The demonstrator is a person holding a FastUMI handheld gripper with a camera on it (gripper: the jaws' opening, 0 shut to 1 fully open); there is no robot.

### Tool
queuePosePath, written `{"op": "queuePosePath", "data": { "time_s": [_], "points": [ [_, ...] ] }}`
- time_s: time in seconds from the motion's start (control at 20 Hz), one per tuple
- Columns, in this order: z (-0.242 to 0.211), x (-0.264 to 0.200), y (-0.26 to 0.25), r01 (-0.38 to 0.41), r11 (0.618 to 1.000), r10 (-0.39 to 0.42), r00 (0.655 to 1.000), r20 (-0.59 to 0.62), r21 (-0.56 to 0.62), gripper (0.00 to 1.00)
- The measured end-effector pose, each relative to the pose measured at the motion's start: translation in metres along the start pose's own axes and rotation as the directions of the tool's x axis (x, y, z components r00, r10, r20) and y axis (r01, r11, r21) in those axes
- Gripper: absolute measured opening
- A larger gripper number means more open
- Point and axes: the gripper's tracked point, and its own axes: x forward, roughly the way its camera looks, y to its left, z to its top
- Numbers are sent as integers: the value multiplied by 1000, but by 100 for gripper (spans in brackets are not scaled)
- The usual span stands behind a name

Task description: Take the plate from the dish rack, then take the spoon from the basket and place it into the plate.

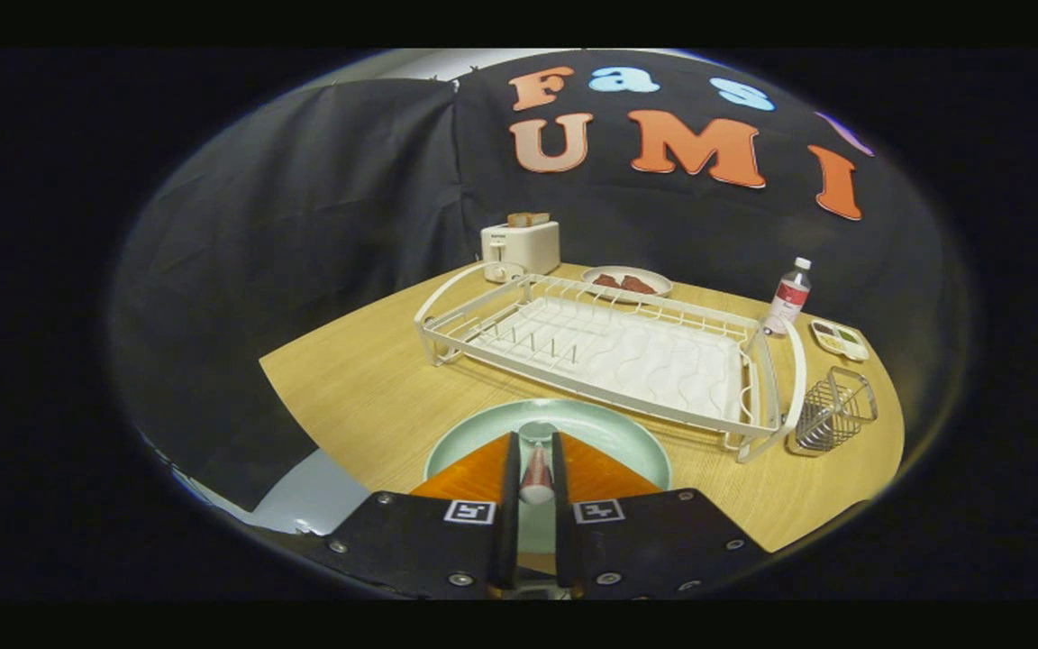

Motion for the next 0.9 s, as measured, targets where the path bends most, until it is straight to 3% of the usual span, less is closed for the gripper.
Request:
{"op": "queuePosePath", "data": {
  "time_s": [0.2,0.35,0.4,0.55,0.6,0.9],
  "points": [
    [2,0,-13,26,999,-26,1000,-11,29,29],
    [13,-2,-30,68,995,-68,998,-2,73,57],
    [20,-3,-39,82,992,-83,997,4,96,74],
    [37,-10,-63,136,983,-141,990,29,126,94],
    [42,-13,-74,162,978,-167,986,29,133,98],
    [79,-41,-128,274,934,-298,951,77,229,98]
  ]
}}
